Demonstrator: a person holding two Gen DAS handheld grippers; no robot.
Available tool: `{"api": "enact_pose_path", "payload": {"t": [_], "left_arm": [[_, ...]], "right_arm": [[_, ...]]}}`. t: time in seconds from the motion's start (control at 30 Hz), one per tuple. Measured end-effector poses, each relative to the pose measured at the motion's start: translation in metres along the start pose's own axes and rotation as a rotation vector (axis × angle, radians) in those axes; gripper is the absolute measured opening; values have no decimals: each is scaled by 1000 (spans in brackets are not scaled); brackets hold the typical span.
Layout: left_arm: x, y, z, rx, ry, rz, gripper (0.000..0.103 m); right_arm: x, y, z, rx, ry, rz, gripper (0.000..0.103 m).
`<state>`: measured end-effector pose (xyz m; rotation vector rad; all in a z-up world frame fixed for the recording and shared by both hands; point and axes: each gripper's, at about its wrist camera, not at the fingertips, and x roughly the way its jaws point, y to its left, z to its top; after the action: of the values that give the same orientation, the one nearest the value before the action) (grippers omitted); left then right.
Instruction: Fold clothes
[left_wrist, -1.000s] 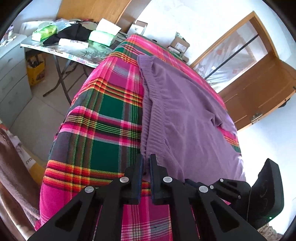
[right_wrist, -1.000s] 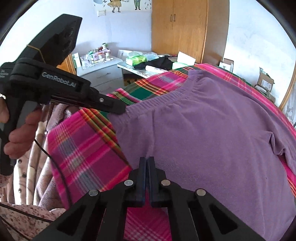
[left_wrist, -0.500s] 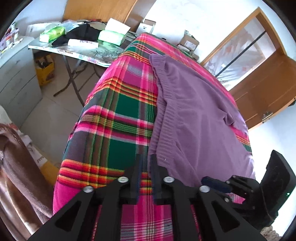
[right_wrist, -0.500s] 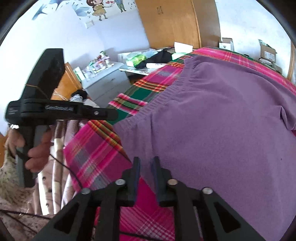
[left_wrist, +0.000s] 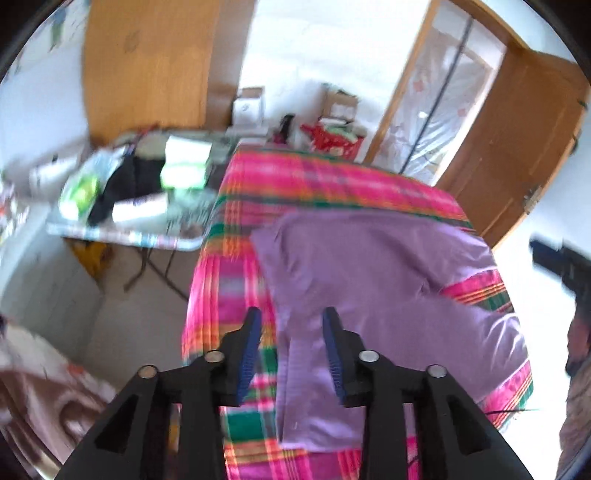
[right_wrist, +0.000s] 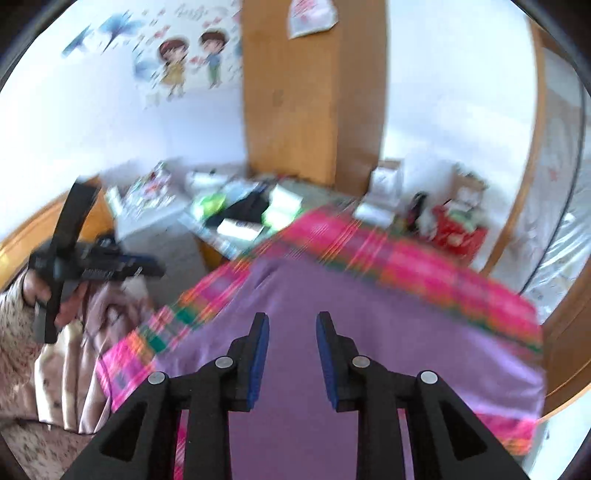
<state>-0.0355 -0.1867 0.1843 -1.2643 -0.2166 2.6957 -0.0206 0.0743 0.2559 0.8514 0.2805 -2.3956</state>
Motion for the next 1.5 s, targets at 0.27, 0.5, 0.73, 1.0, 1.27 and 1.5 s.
{"api": "enact_pose_path", "payload": {"t": [0.27, 0.5, 0.73, 1.0, 1.27, 1.5], "left_arm": [[49, -25, 69, 104, 53, 40, 38], [147, -25, 77, 143, 223, 32, 38], [207, -14, 85, 179, 282, 128, 38], [245, -14, 85, 303, 290, 215, 38], [266, -5, 84, 281, 323, 175, 38], [267, 0, 85, 240, 301, 128, 39]], "right_arm": [[41, -105, 51, 166, 41, 78, 31], [163, -152, 18, 170, 244, 82, 40], [241, -167, 8, 110, 322, 90, 50], [301, -167, -4, -11, 370, 63, 50], [322, -152, -13, -161, 366, 62, 50], [337, -160, -15, -121, 390, 101, 50]]}}
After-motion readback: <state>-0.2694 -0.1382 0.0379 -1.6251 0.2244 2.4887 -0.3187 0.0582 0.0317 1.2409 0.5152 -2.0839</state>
